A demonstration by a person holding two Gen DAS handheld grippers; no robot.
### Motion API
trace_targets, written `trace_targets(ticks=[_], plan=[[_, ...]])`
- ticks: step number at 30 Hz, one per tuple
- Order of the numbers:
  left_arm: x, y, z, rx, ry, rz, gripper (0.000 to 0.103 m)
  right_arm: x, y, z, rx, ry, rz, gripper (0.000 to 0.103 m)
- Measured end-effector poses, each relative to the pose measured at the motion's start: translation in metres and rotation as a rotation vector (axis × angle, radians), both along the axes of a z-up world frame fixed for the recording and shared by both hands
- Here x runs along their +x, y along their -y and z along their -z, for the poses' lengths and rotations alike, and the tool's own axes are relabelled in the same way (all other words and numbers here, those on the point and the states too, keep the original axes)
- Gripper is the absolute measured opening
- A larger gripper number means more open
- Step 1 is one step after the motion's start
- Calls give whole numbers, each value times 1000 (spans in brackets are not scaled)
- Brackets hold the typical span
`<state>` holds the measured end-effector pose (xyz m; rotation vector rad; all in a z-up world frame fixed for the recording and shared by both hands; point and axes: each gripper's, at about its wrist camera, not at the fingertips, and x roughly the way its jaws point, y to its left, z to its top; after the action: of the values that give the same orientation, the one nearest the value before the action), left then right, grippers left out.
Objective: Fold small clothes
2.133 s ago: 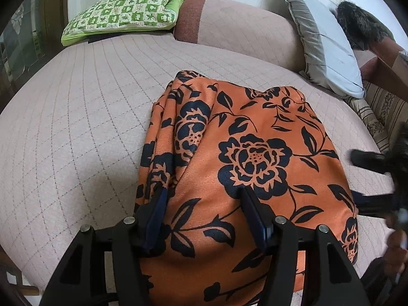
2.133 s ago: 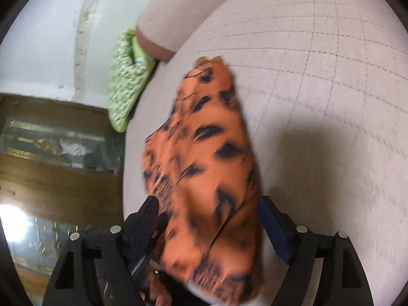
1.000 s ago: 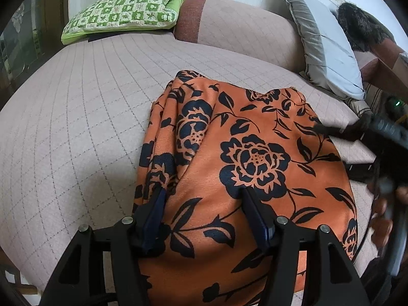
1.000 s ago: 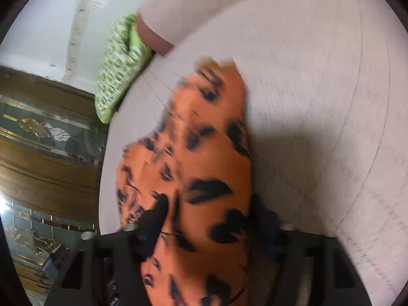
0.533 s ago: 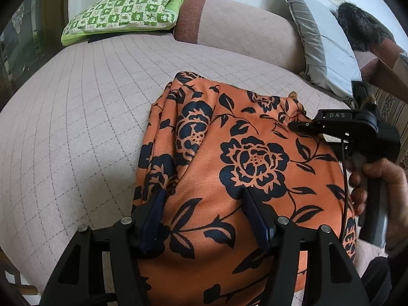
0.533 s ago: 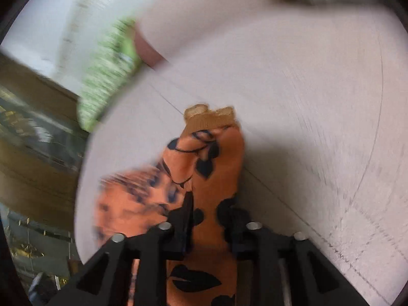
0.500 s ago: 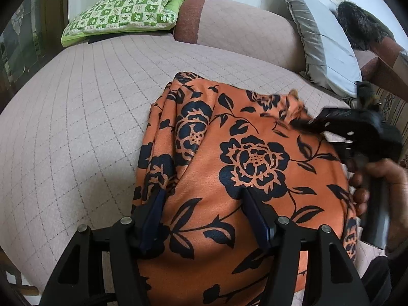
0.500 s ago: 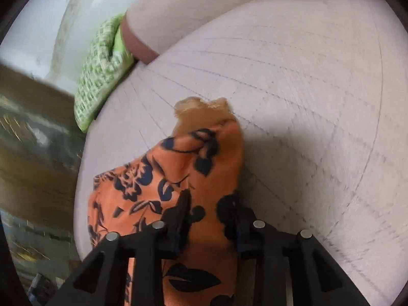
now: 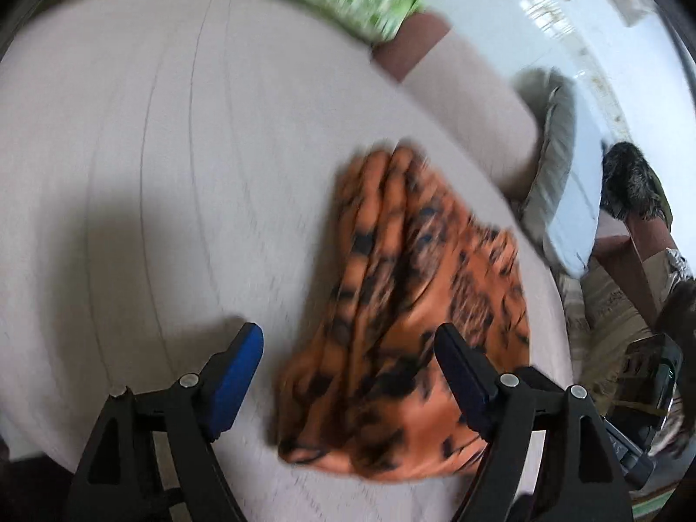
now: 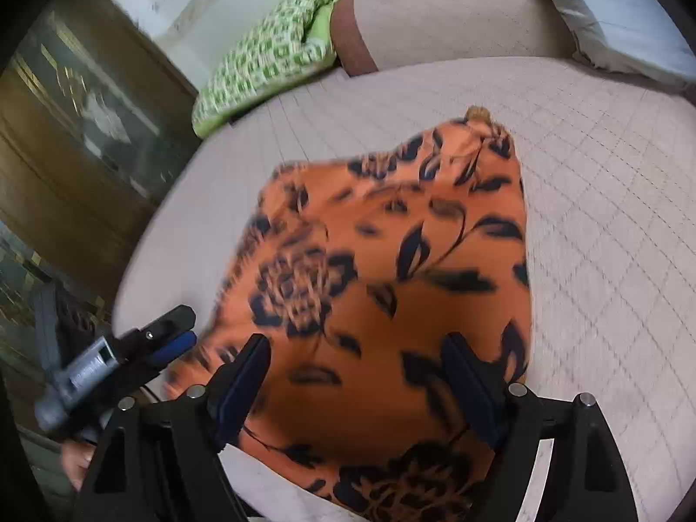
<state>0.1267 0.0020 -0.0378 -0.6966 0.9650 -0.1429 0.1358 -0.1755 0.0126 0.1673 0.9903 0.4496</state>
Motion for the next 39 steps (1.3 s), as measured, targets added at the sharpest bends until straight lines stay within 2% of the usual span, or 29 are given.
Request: trace_targets(ticks=[1,2,3,4,5,6,8,10,11,12,13,14,16,17,18,20,23,24,25,26,27,28,29,33,35,36,37,39], plan=[[-2,0,2,-12,5,11,80,-1,-3,-2,-16,2,-6,83],[-4,1,-1,-19,22,27,63,1,-7,-3,-18,-7,-10,83],[-6,2,-2,-40,29,53,33,0,-9,-3,-15,-16,-13,83],[-8,4,-5,-47,30,68,31,0,-10,-4,-14,-21,-14,83],[-12,2,-8,-49,52,60,23,1,-9,-4,-8,-28,-10,83],[-15,2,-12,-52,63,64,20,2,-5,-3,8,-37,-3,83],[-21,-3,-9,-91,62,62,19,10,-15,1,32,-46,7,83],[-15,-9,16,-121,-35,39,21,7,-9,8,60,-56,2,84],[-13,-18,27,-205,-53,13,23,9,-9,10,60,-57,-2,84],[-12,-22,26,-245,-64,13,27,9,-11,8,48,-52,-6,84],[-12,-24,18,-238,-60,17,29,10,-13,8,36,-51,-12,84],[-12,-21,6,-196,-33,16,34,11,-15,8,24,-51,-21,84],[-6,-15,-13,-150,17,25,52,11,-13,7,21,-53,-34,84],[3,-11,-22,-149,44,45,71,12,-12,7,30,-54,-36,84],[14,-7,-29,-149,58,58,82,12,-9,8,46,-58,-35,85],[44,-2,-41,-129,78,89,83,13,-6,8,69,-62,-35,85],[99,3,-43,-8,51,108,83,13,-2,9,100,-65,-36,85],[112,2,-36,16,14,120,82,11,-2,9,108,-63,-37,85],[128,5,-20,14,-74,157,80,11,-1,9,116,-63,-40,85],[133,6,-10,-4,-115,181,57,11,0,10,124,-62,-44,85],[135,8,-2,-23,-121,209,37,11,1,10,134,-61,-46,85],[136,8,-2,-24,-107,213,33,11,2,11,142,-61,-49,85],[135,6,-4,-43,-94,214,23,11,3,11,148,-60,-51,85],[126,0,-24,-54,11,195,21,12,5,12,162,-62,-63,85],[132,-3,6,-66,-91,173,24,13,6,14,169,-67,-76,85],[133,-12,17,-150,-111,153,24,13,7,14,174,-69,-80,84],[133,-22,17,-222,-123,143,24,13,8,14,178,-73,-82,84],[127,-27,6,-225,-82,148,24,13,10,12,190,-81,-81,84]])
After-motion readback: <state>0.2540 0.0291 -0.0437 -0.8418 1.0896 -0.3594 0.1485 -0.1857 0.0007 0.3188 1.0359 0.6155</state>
